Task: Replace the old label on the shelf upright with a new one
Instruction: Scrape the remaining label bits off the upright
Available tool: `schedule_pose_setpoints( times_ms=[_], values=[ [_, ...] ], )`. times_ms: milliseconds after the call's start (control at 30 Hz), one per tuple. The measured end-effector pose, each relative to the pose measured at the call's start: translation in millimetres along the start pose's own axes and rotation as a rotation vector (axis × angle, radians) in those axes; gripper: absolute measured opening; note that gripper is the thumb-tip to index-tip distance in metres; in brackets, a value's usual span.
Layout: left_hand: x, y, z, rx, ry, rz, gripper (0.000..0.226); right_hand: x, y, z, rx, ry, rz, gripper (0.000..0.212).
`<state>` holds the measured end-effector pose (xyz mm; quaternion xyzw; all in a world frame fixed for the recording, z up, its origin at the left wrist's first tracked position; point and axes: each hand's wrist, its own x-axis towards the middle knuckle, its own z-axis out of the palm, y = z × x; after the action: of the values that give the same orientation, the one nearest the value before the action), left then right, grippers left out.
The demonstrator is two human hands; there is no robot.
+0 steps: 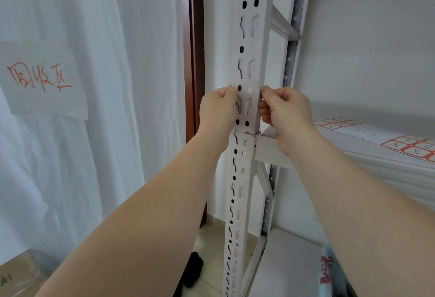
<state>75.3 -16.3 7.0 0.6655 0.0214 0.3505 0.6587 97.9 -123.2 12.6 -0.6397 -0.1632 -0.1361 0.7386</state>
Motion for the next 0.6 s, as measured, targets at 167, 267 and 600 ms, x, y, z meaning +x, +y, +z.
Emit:
schedule_pose_setpoints(
  times_ms=[167,267,600],
  values=[
    [-1.1,0.7,0.1,-0.024,-0.014,0.0,0.038,0.0,-0.5,-0.3,0.004,-0.002,0.001,0.02],
    [-0.9,1.2,-0.1,-0.024,-0.023,0.01,0.043,0.2,0.4,0.3,0.007,0.0,0.002,0.021],
    [-2.0,1.2,1.4,-0.029,0.016,-0.014,0.035,-0.4,-0.1,-0.4,0.002,-0.005,-0.005,0.021]
  ],
)
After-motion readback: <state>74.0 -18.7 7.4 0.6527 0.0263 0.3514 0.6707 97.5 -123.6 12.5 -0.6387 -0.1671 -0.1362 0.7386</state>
